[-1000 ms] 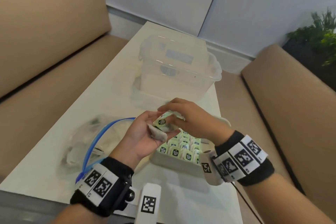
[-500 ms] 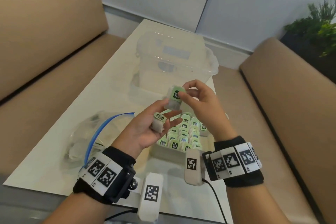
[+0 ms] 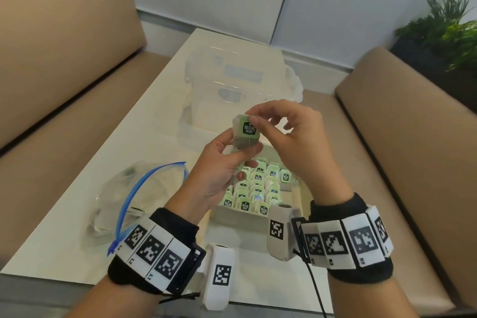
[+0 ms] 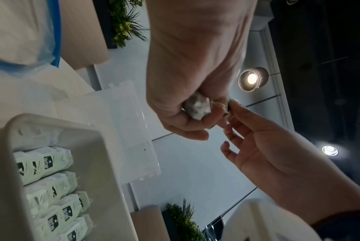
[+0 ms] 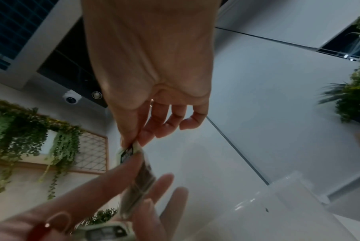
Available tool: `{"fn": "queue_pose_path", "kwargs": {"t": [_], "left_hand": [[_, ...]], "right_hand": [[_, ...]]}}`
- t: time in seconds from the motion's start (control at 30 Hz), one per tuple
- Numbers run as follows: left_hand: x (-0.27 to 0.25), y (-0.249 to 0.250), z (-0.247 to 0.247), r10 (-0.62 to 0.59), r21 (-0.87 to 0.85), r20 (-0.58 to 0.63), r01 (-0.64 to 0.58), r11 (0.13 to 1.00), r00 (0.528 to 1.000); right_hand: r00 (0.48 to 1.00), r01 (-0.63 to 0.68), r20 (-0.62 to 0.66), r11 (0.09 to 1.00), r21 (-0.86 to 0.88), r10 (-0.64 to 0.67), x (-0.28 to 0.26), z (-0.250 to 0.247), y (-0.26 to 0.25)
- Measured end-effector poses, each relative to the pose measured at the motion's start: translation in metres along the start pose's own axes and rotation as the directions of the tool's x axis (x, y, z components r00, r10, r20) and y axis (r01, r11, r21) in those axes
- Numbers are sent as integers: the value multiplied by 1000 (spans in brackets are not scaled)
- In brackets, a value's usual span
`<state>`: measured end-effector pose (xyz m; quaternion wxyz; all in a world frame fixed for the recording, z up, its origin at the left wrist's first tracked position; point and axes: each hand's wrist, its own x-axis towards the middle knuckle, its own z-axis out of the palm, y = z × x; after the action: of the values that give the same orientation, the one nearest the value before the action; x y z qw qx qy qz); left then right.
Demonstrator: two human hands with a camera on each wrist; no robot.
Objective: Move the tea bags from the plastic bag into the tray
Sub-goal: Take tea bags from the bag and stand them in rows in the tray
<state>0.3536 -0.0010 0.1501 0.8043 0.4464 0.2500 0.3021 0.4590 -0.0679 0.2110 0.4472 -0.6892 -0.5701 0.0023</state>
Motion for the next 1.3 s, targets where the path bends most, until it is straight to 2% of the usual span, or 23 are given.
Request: {"fn": "queue_pose_path", "kwargs": {"t": [0.13,0.37,0.53,0.63,0.7,0.77,0.83,0.9,1.0,1.07,1.17,1.3], "left_hand": [[-1,0,1,6,-16,25,-6,1000,1000],[-1,-4,1,16,-5,34,-16,1000,999],[-1,-7,1,-33,2,54,33,999,998],[0,-10,-8,-79,-13,18,80,997,997],[2,-11,-18,-124,-93,-37,120,988,992],[6,-11,-30,-165,-175,-106,145,974,981],[9,-11,-41,-194,-222,-150,158,962,969],[11,-11,-49,-204,-233,-163,163,959,965],[12,-11,-55,-201,-215,-163,165,963,966],[14,-12,-58,-200,-217,-160,163,963,967],[16,-13,-61,-220,-242,-146,181,953,965],[18,-11,-68,-273,-324,-106,227,918,956]], "right_hand": [[998,63,13,994,-90,-62,1,-2,-3],[998,58,42,991,-117,-54,-1,-4,-4],[993,77,103,987,-141,-63,4,-7,-3],[990,36,137,988,-152,-15,10,-23,3],[972,2,229,968,-252,58,13,-37,13],[917,4,363,903,-429,169,17,-47,30],[810,40,481,786,-617,337,21,-48,52],[688,95,533,667,-739,492,20,-41,79],[521,136,573,602,-787,633,15,-24,115],[441,206,596,571,-795,671,16,-14,133],[390,308,584,497,-812,712,21,2,152],[390,339,560,452,-825,731,30,15,164]]}}
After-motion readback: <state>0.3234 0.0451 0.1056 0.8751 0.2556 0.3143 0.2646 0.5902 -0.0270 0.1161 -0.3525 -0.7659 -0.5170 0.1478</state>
